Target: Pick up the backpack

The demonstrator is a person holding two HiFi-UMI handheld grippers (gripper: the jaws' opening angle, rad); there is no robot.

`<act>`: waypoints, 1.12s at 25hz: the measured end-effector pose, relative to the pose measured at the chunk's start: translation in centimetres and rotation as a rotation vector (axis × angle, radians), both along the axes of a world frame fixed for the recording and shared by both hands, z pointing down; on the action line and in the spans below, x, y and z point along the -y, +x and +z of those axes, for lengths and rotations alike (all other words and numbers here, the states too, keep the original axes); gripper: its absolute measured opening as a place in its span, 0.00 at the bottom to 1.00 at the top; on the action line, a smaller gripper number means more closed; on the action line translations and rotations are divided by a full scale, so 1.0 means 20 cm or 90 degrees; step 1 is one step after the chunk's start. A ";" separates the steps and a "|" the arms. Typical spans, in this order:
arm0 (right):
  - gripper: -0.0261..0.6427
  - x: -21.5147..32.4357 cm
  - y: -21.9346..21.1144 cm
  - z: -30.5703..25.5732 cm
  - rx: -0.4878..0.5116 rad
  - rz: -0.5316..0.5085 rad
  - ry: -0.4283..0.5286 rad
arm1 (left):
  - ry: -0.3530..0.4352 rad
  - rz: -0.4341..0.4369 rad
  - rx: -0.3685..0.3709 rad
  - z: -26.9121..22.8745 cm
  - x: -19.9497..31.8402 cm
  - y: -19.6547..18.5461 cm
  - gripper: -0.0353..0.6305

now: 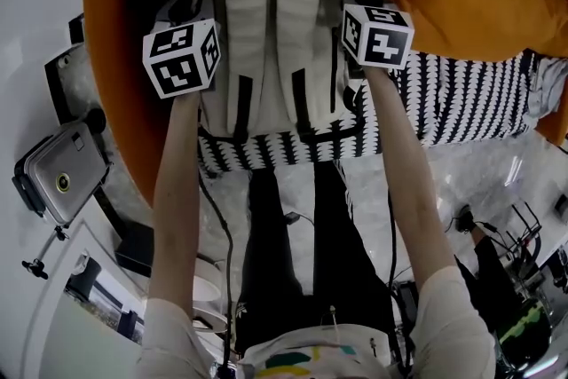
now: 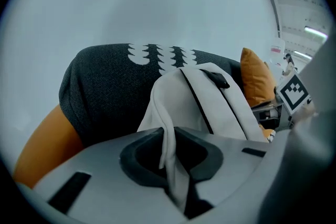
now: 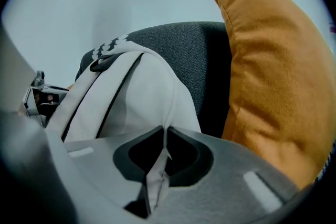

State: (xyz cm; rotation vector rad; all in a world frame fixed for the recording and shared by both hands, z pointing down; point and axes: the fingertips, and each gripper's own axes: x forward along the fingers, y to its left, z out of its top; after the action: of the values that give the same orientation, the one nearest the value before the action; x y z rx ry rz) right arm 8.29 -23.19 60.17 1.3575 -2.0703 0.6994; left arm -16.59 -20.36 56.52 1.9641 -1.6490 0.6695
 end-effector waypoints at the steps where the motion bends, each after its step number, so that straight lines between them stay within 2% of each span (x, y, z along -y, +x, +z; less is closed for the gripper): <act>1: 0.08 0.00 0.00 0.00 0.001 0.001 -0.001 | 0.002 0.001 0.011 0.00 0.00 0.00 0.14; 4: 0.08 -0.02 -0.01 0.01 0.005 0.001 -0.001 | 0.006 -0.001 0.028 0.01 -0.02 0.00 0.13; 12: 0.08 -0.06 -0.02 -0.09 -0.023 -0.020 0.028 | 0.035 -0.007 0.016 -0.08 -0.05 -0.01 0.13; 20: 0.07 -0.09 0.01 -0.28 -0.081 -0.065 0.109 | 0.075 -0.029 0.029 -0.22 -0.08 0.03 0.13; 28: 0.07 -0.12 -0.04 -0.50 -0.101 -0.091 0.177 | 0.120 -0.065 -0.028 -0.40 -0.14 0.01 0.13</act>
State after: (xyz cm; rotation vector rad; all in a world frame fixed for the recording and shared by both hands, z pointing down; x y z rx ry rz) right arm 7.41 -20.82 50.26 1.3456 -2.1663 0.2412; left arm -16.46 -17.64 48.48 1.9906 -1.8292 0.4443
